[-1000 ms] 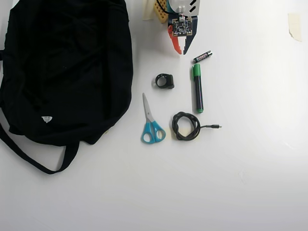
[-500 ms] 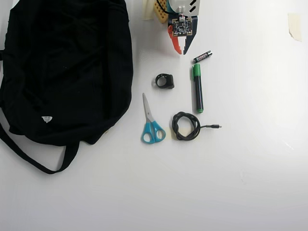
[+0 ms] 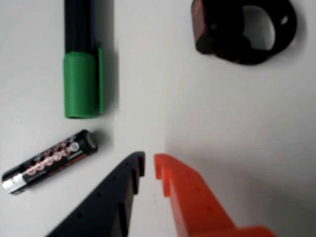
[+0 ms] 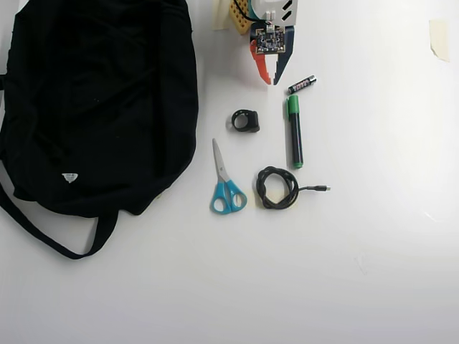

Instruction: Put the green marker into the black bag

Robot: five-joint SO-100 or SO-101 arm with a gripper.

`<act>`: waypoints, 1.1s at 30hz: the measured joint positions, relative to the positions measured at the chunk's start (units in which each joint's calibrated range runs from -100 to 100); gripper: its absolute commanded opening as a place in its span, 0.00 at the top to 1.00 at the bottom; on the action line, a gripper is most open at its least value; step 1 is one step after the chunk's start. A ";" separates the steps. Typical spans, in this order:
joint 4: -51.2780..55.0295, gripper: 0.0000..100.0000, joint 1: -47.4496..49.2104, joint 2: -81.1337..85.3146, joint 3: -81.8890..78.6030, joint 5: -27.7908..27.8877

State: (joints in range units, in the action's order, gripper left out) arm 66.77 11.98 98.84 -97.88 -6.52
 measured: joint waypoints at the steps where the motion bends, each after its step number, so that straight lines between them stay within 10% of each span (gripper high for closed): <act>1: -0.17 0.98 0.00 0.00 0.39 0.00; 18: -7.56 0.98 0.00 -5.98 15.41 0.24; 33: -45.08 0.98 -0.29 -32.63 24.92 0.24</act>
State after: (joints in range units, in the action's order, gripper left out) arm 21.68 11.68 66.21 -72.96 -6.28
